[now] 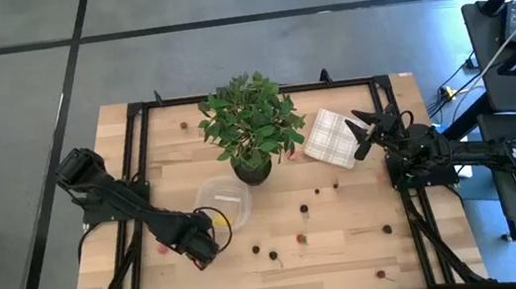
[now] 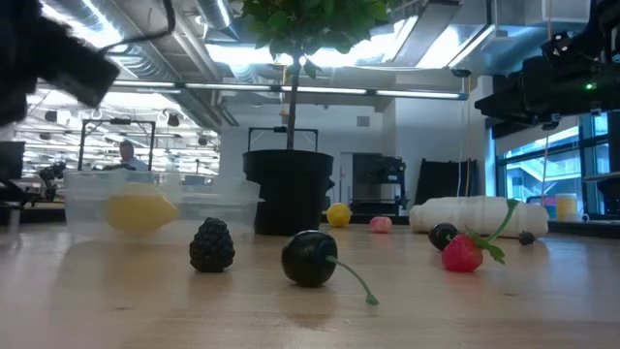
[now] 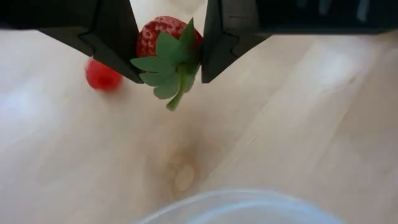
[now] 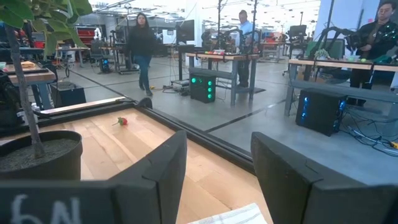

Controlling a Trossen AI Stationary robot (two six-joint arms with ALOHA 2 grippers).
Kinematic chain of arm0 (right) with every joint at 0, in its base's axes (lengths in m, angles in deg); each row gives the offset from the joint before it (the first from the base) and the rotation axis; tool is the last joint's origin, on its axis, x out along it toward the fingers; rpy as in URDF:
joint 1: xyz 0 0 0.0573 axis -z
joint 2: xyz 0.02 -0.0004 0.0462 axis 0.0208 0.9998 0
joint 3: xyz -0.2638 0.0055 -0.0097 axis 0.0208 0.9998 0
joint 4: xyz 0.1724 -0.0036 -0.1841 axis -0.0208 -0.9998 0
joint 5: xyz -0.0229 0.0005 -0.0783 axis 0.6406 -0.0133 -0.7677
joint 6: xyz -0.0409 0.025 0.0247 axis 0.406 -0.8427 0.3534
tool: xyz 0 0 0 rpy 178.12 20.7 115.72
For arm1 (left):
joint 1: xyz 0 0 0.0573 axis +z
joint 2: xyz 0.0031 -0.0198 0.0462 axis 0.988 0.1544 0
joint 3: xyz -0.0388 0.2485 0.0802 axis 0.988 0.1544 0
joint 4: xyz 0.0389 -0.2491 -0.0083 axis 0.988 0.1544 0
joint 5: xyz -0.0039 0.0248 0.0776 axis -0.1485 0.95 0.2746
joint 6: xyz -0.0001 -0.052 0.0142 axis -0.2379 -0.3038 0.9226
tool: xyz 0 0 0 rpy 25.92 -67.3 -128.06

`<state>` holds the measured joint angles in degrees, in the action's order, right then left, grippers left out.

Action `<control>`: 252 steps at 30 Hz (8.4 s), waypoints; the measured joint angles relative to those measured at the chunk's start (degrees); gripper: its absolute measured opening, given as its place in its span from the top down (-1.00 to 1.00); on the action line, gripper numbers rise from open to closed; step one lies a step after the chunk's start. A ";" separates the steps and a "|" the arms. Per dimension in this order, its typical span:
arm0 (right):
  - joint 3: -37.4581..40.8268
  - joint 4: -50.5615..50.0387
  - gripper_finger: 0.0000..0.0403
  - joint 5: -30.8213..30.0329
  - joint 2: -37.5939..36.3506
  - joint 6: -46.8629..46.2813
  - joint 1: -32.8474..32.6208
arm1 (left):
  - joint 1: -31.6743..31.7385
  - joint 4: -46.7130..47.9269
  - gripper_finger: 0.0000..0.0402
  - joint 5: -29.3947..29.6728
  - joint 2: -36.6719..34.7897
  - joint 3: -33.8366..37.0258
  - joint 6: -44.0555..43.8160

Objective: Pick and placing Produce into tupperware
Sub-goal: Put the middle left red strawberry into the transparent bin, then put the red raspberry into the transparent bin

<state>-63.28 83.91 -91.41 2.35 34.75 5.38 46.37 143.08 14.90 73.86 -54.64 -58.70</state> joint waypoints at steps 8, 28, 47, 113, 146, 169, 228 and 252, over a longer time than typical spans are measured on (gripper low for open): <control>0.00 0.02 0.10 -0.01 0.00 0.00 0.00 | 1.56 11.11 0.31 8.45 -2.58 -7.49 2.52; 0.00 0.02 0.10 -0.01 0.00 -0.01 0.01 | 24.70 -2.38 0.29 13.90 -1.79 -7.60 34.28; 0.00 0.00 0.10 -0.01 -0.02 0.00 0.00 | 25.68 -15.99 0.29 11.00 -1.74 5.48 34.30; 0.00 0.00 0.10 -0.01 0.00 -0.02 0.00 | -2.17 -10.17 -0.23 2.60 2.15 -0.67 -13.85; 0.00 0.00 0.10 0.01 -0.02 -0.02 0.00 | -7.42 -4.75 -0.23 3.84 11.35 -6.55 -21.45; 0.00 -0.01 0.10 0.00 -0.01 -0.01 0.01 | -7.39 -5.42 -0.23 4.90 11.35 -6.37 -21.50; 0.00 0.00 0.10 -0.01 -0.02 -0.17 0.00 | -7.28 -6.99 0.34 3.28 14.41 -6.35 -20.95; 0.00 0.00 0.10 0.01 -0.01 -0.20 0.00 | -5.79 -6.32 0.53 3.50 12.66 -5.94 -15.46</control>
<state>-63.28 83.91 -91.40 2.35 34.55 5.38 40.58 136.76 18.41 86.51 -60.57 -74.15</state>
